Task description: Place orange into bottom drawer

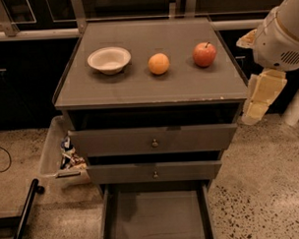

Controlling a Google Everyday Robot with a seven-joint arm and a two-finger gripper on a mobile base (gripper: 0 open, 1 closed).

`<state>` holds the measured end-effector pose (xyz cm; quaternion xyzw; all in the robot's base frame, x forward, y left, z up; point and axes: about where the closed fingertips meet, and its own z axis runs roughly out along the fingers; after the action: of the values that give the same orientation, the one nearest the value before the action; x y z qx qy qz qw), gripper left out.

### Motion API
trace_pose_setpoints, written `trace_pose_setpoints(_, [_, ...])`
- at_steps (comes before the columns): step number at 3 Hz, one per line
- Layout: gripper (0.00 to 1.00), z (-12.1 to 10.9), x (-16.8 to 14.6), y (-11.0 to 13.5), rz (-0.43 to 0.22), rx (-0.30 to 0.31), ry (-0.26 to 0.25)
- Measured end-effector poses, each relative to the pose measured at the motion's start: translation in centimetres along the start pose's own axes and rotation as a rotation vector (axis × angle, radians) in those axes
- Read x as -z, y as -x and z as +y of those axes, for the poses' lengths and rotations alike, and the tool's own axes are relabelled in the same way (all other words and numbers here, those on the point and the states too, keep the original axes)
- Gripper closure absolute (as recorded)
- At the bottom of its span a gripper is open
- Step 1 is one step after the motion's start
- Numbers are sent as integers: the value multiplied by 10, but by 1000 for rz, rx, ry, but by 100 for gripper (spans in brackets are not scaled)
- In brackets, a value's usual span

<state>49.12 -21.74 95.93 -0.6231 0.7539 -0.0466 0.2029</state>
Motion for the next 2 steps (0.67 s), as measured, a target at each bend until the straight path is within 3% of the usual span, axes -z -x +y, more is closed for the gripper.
trace_pose_setpoints(2, [0, -24, -53, 22, -176, -65, 38])
